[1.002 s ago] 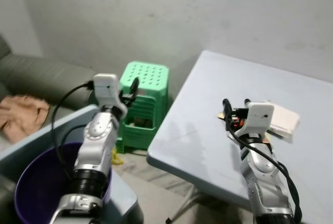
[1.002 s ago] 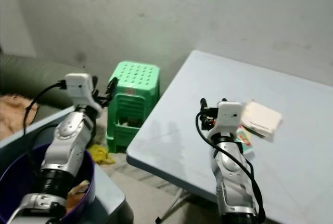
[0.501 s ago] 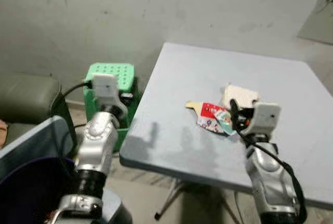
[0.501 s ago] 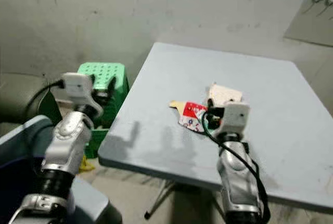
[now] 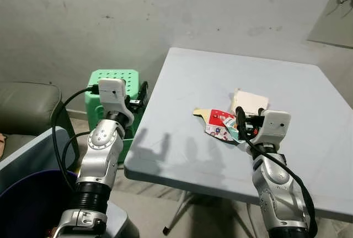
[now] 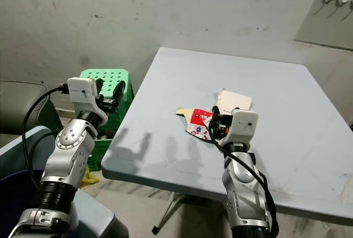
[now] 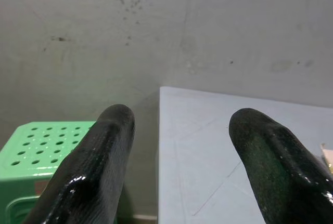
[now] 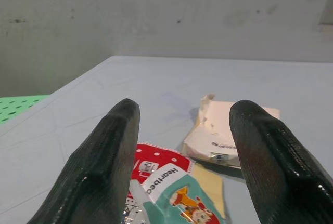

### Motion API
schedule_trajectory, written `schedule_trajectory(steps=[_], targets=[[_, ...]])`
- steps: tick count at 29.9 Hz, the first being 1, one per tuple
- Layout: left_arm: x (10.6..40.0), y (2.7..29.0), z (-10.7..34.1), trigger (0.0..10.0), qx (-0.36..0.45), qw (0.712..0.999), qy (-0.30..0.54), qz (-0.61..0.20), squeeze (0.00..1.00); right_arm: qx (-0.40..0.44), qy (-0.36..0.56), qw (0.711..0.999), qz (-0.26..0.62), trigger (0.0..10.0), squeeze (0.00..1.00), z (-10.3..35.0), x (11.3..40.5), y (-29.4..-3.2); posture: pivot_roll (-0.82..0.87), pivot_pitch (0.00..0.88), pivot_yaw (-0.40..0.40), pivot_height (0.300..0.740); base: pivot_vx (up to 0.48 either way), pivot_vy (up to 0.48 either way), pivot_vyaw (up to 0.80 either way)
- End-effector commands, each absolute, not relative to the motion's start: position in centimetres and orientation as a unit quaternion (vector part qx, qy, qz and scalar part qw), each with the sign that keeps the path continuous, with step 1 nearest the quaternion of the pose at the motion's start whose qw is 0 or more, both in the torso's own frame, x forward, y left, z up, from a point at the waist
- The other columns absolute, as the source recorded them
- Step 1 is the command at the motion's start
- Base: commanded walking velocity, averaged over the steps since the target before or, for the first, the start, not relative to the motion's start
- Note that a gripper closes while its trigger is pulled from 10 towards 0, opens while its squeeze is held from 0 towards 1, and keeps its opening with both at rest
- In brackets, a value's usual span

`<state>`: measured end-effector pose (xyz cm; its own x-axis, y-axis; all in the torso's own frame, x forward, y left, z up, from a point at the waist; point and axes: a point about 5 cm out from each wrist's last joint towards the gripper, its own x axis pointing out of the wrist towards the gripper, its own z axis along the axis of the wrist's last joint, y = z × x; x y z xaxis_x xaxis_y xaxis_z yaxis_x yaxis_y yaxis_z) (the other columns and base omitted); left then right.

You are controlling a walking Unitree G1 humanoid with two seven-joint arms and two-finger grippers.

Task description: Picking trash to rubbish bin

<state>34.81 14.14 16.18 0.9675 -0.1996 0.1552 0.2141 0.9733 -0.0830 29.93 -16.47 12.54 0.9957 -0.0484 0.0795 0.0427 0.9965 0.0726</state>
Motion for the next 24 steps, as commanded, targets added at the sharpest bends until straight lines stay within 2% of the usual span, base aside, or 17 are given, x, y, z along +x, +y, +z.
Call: schedule_trajectory(steps=[1,24], targets=[[34.79,13.72,16.48,10.0,-0.046,0.989,-0.076,-0.118,0.00,0.033,-0.050,0.998,-0.023,10.0,0.00,13.00,29.77,-16.62,-0.04,0.000,-0.024,0.740,0.262,-0.247,0.00],[34.79,12.84,16.36,10.0,-0.062,0.988,-0.069,-0.127,0.00,0.030,-0.048,0.998,-0.022,10.0,0.00,12.84,29.28,-16.72,-0.05,0.000,-0.025,0.740,0.285,-0.285,0.00]])
